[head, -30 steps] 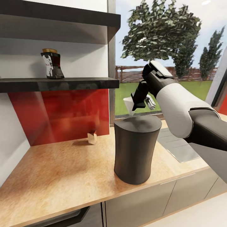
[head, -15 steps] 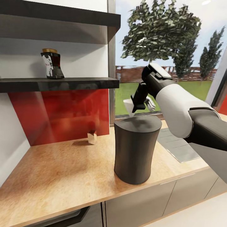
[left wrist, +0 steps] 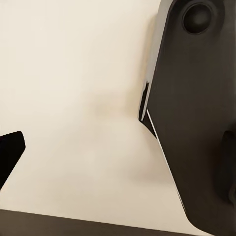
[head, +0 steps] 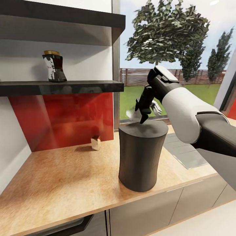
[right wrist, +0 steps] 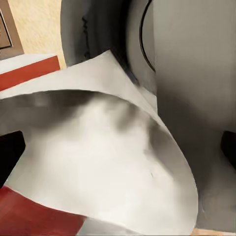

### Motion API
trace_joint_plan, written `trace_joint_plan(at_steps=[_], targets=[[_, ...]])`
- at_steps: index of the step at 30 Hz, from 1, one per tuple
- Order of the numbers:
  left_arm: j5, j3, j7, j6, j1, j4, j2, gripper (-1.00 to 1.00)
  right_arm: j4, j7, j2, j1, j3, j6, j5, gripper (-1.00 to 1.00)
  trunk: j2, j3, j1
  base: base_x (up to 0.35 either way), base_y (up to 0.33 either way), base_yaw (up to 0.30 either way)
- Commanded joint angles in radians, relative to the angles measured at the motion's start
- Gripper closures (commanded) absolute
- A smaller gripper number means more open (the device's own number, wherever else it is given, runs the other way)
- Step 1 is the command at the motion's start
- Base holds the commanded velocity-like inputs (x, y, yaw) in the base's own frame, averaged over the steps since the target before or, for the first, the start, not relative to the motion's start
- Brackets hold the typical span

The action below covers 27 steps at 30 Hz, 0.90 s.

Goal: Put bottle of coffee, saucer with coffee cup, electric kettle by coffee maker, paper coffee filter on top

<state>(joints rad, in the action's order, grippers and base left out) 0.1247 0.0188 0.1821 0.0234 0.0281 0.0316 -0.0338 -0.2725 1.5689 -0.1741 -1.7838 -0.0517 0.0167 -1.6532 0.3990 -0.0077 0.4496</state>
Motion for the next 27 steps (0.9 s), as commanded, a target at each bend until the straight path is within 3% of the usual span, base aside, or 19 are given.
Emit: trace_joint_plan(at_steps=[1, 27], targets=[[0.007, 0.001, 0.000, 0.003, 0.001, 0.002, 0.000, -1.00, -0.001, 0.002, 0.000, 0.000, -0.005, 0.002, 0.003, -1.00, 0.001, -0.001, 0.000, 0.000, 0.000, 0.000], [0.007, 0.001, 0.001, 0.003, 0.001, 0.002, 0.000, -1.00, -0.010, 0.002, 0.000, 0.000, -0.006, -0.001, 0.003, -1.00, 0.001, -0.001, 0.000, 0.000, 0.000, 0.000]])
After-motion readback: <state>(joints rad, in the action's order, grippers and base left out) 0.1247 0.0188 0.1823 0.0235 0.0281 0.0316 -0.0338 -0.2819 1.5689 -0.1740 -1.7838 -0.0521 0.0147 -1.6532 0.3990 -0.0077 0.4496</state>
